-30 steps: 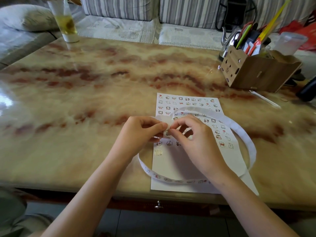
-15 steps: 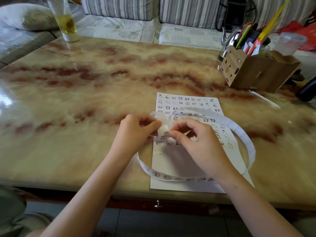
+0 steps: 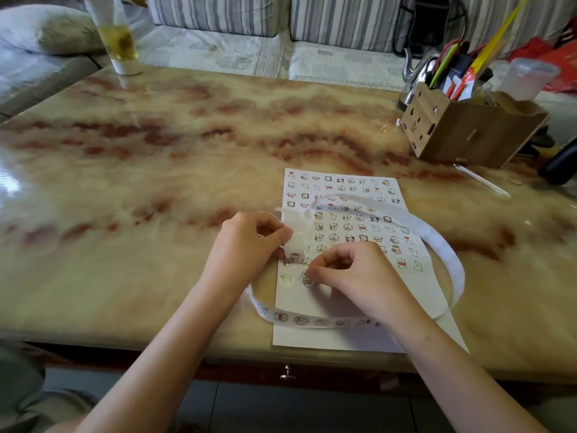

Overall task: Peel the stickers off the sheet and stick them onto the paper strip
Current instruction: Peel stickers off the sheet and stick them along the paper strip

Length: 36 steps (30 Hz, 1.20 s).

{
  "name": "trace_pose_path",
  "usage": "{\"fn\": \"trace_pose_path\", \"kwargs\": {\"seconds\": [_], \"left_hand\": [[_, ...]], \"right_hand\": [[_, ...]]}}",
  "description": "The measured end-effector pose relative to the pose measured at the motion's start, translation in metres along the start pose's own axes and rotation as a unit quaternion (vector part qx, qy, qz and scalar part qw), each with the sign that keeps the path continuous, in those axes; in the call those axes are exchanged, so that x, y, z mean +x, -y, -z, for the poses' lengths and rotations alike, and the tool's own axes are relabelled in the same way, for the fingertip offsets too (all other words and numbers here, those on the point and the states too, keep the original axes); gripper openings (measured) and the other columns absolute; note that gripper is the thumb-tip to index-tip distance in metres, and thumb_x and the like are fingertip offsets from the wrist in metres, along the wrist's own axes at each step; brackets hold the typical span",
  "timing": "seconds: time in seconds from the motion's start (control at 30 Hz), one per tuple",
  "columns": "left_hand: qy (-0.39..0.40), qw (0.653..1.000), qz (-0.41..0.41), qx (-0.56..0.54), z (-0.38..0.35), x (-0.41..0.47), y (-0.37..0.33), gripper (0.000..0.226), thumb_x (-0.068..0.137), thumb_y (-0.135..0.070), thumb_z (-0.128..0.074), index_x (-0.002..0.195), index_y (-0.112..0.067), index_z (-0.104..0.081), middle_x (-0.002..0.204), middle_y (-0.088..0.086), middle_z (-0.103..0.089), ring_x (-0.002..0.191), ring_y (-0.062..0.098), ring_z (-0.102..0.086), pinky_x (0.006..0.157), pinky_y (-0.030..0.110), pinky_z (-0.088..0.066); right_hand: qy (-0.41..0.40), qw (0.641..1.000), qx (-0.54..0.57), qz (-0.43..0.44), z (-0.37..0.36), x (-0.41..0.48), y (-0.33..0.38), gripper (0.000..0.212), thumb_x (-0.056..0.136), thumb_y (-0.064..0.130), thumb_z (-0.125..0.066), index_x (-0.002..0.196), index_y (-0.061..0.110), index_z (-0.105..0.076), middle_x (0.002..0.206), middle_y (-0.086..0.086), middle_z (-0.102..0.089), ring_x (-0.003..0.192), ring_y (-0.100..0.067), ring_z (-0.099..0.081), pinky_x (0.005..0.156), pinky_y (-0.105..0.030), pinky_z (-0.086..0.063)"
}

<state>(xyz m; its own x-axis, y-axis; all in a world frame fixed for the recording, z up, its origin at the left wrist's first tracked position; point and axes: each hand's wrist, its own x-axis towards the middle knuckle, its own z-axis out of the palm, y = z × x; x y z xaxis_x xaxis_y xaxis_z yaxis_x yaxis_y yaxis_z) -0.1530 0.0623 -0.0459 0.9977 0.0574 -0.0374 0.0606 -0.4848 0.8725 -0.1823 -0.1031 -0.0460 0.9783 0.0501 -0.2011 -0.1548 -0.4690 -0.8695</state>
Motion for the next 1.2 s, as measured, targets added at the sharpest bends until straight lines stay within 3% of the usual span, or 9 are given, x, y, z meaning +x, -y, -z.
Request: {"fn": "trace_pose_path", "kwargs": {"seconds": [0.23,0.4,0.6,0.8,1.0,1.2], "left_hand": [[-0.006,1.0,0.007,0.006,0.0,-0.001,-0.003,0.014,0.085,-0.019,-0.067,0.071,-0.019,-0.07,0.063,-0.002,-0.072,0.061,0.004,-0.068,0.064,0.021,-0.051],[-0.004,1.0,0.003,0.012,0.0,-0.001,-0.002,0.014,0.084,-0.019,-0.067,0.07,-0.019,-0.069,0.063,-0.002,-0.072,0.064,0.009,-0.069,0.074,0.032,-0.055],[-0.001,1.0,0.0,0.012,0.0,-0.001,-0.001,0.016,0.084,-0.019,-0.067,0.068,-0.02,-0.069,0.063,-0.002,-0.072,0.065,0.009,-0.069,0.076,0.035,-0.056],[0.001,1.0,-0.002,0.021,-0.001,0.0,0.001,0.018,0.083,-0.019,-0.068,0.066,-0.021,-0.067,0.059,-0.006,-0.069,0.053,-0.003,-0.061,0.071,0.029,-0.052],[0.001,0.999,0.0,0.034,-0.001,0.0,0.0,0.018,0.083,-0.02,-0.068,0.066,-0.019,-0.069,0.061,-0.007,-0.07,0.066,0.009,-0.068,0.075,0.035,-0.055],[0.004,0.999,0.001,0.044,-0.001,0.001,0.001,0.016,0.083,-0.021,-0.068,0.067,-0.018,-0.07,0.06,-0.01,-0.07,0.066,0.009,-0.067,0.075,0.036,-0.056]], "right_hand": [[-0.027,0.999,-0.016,0.003,-0.005,0.001,-0.004,0.007,0.074,0.019,-0.076,0.068,0.017,-0.073,0.065,-0.002,-0.071,0.047,-0.005,-0.053,0.057,-0.025,-0.044],[-0.043,0.999,-0.03,0.001,-0.008,0.003,-0.007,0.006,0.073,0.023,-0.076,0.069,0.019,-0.073,0.064,0.003,-0.071,0.05,-0.004,-0.056,0.061,-0.027,-0.046],[-0.039,0.999,-0.029,-0.001,-0.007,0.003,-0.006,0.006,0.072,0.023,-0.076,0.068,0.019,-0.073,0.064,0.004,-0.071,0.048,-0.002,-0.054,0.061,-0.026,-0.045],[-0.045,0.998,-0.045,-0.001,-0.008,0.003,-0.007,0.004,0.071,0.023,-0.074,0.07,0.019,-0.073,0.062,0.004,-0.071,0.054,-0.007,-0.059,0.067,-0.033,-0.051],[-0.059,0.995,-0.084,0.016,-0.012,0.001,-0.007,0.005,0.073,0.024,-0.072,0.07,0.02,-0.072,0.063,0.009,-0.07,0.059,-0.005,-0.061,0.064,-0.029,-0.05],[-0.063,0.991,-0.111,0.033,-0.012,0.002,-0.008,0.006,0.074,0.025,-0.072,0.071,0.021,-0.07,0.062,0.011,-0.067,0.058,-0.003,-0.059,0.066,-0.029,-0.051]]}}
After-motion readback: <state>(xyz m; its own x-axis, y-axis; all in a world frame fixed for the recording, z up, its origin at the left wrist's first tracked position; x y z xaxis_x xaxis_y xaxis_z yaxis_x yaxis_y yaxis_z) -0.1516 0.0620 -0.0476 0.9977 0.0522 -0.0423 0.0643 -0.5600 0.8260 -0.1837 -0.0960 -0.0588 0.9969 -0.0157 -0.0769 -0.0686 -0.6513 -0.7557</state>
